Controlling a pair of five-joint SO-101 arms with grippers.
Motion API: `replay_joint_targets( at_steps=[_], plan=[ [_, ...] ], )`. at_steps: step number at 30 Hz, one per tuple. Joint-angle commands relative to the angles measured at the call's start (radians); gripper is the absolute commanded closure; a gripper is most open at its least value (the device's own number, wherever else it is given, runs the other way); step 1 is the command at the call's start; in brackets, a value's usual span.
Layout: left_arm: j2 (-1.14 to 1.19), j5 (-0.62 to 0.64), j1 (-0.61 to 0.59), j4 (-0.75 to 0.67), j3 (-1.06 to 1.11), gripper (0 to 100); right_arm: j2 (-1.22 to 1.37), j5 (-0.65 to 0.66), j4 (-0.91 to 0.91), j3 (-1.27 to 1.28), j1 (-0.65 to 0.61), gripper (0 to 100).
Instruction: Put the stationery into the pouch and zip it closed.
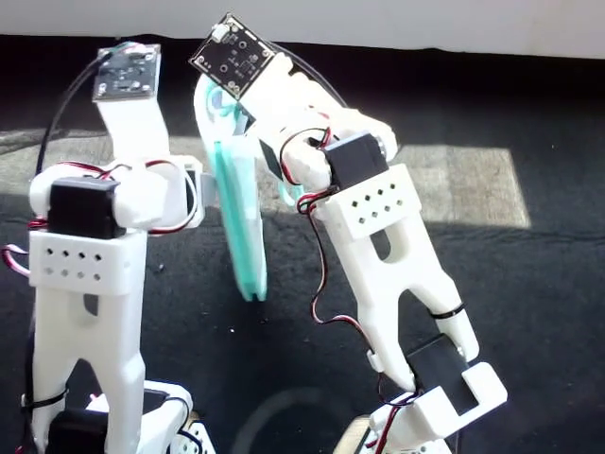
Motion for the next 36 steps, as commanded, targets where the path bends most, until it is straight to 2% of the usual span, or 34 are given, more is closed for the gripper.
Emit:
replay_joint_targets(
  at_steps=[1, 5, 12, 14, 19, 27, 33, 36],
  plan=[
    [-0.012, 0.009, 0.016, -0.034, -0.001, 82, -0.007, 0.005, -0.019, -0.015, -0.007, 99.3],
    [-0.013, 0.009, 0.013, -0.017, -0.002, 82, -0.007, 0.005, -0.019, -0.015, -0.007, 99.3],
    [-0.015, 0.011, 0.013, 0.124, -0.130, 82, -0.001, 0.005, -0.021, -0.015, -0.004, 99.3],
    [-0.036, 0.011, 0.013, 0.123, -0.174, 82, -0.001, 0.005, -0.021, -0.015, -0.004, 99.3],
    [-0.116, 0.011, 0.019, 0.123, -0.199, 73, -0.001, 0.005, -0.021, -0.015, -0.004, 99.3],
    [-0.131, 0.011, 0.022, 0.123, -0.142, 74, -0.001, 0.005, -0.024, -0.015, -0.004, 99.3],
    [-0.130, 0.011, 0.142, 0.121, -0.139, 74, -0.001, 0.005, -0.024, -0.015, -0.004, 99.3],
    [-0.127, 0.011, 0.154, 0.100, -0.108, 74, -0.005, 0.005, -0.019, -0.015, -0.004, 99.3]
  ],
)
